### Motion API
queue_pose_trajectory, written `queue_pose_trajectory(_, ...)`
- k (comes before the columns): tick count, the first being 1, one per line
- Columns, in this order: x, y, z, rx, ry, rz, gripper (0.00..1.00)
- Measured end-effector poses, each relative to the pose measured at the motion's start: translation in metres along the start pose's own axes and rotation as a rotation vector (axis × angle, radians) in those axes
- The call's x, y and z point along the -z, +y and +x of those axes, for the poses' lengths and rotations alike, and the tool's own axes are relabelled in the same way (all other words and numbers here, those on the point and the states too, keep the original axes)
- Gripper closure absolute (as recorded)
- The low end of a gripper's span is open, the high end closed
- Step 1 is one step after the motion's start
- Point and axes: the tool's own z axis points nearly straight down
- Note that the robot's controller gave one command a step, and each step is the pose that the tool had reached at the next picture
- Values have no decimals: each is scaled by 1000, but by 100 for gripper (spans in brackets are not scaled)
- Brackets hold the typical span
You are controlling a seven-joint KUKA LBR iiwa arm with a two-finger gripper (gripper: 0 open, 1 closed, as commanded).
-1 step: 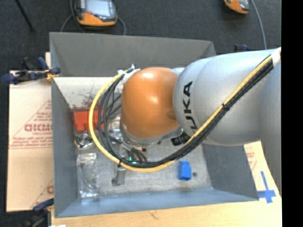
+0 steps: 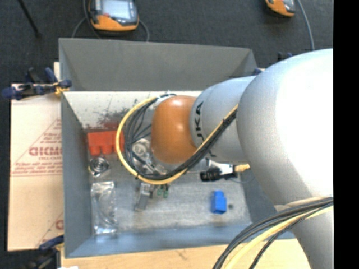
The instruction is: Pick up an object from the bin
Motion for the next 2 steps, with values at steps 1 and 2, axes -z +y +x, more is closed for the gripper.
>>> queue_pose_trajectory(1, 3, -50, -21, 57, -3, 2, 0)
queue_pose_trajectory(2, 3, -13, -8, 14, -5, -5, 0)
